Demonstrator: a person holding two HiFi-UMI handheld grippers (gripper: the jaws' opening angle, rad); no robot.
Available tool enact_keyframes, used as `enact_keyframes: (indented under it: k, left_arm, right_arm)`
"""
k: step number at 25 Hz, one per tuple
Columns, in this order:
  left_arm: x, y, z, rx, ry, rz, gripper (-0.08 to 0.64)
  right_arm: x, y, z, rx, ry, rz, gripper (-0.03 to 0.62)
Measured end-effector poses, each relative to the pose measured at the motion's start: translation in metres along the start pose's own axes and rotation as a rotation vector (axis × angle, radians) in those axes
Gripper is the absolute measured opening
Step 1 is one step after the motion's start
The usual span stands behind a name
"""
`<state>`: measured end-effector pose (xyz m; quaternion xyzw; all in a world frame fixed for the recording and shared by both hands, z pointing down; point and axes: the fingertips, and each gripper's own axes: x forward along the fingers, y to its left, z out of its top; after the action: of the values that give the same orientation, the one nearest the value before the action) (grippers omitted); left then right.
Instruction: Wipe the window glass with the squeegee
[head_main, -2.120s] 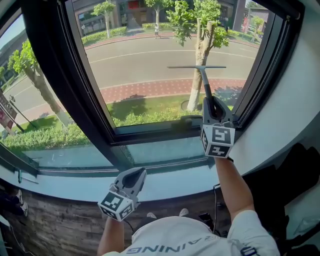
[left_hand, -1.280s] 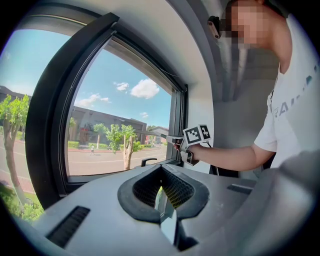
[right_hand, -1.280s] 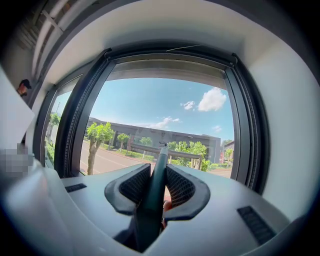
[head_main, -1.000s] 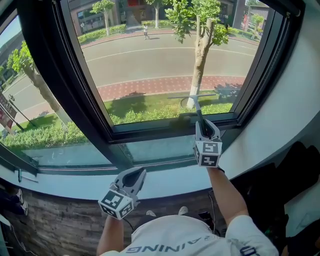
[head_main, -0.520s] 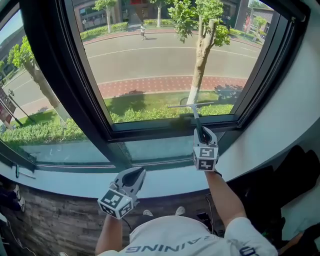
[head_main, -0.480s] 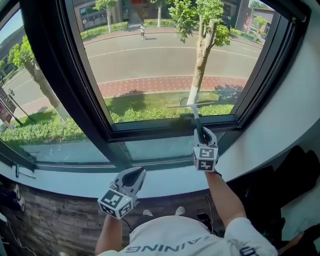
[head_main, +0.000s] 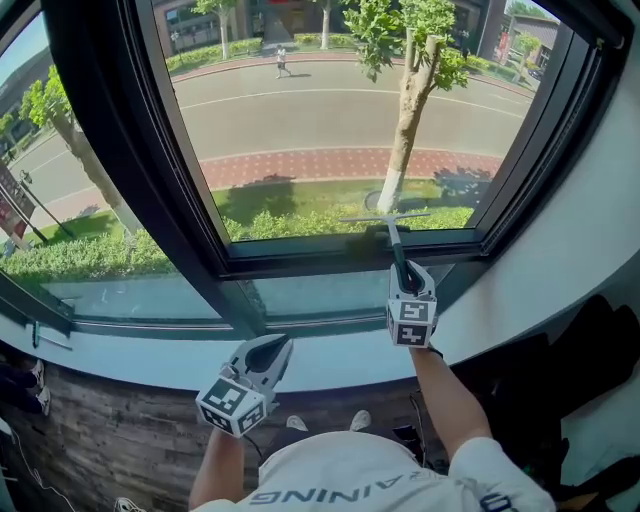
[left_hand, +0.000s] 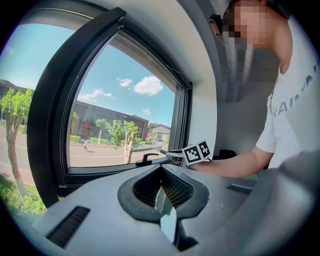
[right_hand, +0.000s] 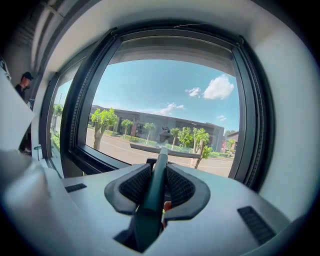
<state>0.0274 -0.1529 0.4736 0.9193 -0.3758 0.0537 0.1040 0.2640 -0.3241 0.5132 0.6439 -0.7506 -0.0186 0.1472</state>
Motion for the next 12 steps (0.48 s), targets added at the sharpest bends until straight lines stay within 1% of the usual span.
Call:
enact_keyframes:
  k: [5,9,12]
  left_arm:
    - [-0.001,0.002,-0.001,-0.004,0.003,0.006,0.014]
    - [-0.007,0.007,-0.001,-0.005,-0.003,0.013,0.014]
    - [-0.016,0.013,-0.003,-0.008,-0.012,0.020,0.014]
  right_arm:
    - [-0.010,-0.002,0.006,-0.006,-0.028,-0.015,0.098]
    - [-0.041,0.003,0.021,0.007,-0.100,-0.001,0.098]
    - [-0.070,0.015,0.026,0.046,-0.140,0.026,0.098]
